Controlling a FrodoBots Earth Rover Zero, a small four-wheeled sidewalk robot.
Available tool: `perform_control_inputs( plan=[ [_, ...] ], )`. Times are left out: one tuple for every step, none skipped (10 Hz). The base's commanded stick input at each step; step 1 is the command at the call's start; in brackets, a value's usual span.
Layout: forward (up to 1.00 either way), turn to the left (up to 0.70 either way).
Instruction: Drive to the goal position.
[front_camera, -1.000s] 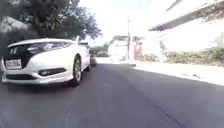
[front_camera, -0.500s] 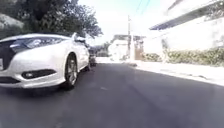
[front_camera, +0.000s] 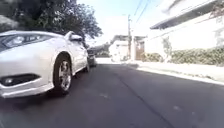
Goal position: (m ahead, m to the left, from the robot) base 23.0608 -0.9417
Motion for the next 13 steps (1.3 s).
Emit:
perform_control_inputs(
  plan=[
    [0.7,0.0],
    [0.7,0.0],
    [0.7,0.0],
    [0.7,0.0],
    [0.7,0.0],
    [0.7,0.0],
    [0.7,0.0],
    [0.7,0.0],
    [0.7,0.0],
    [0.7,0.0],
    [0.7,0.0],
    [0.7,0.0],
    [0.7,0.0]
  ],
)
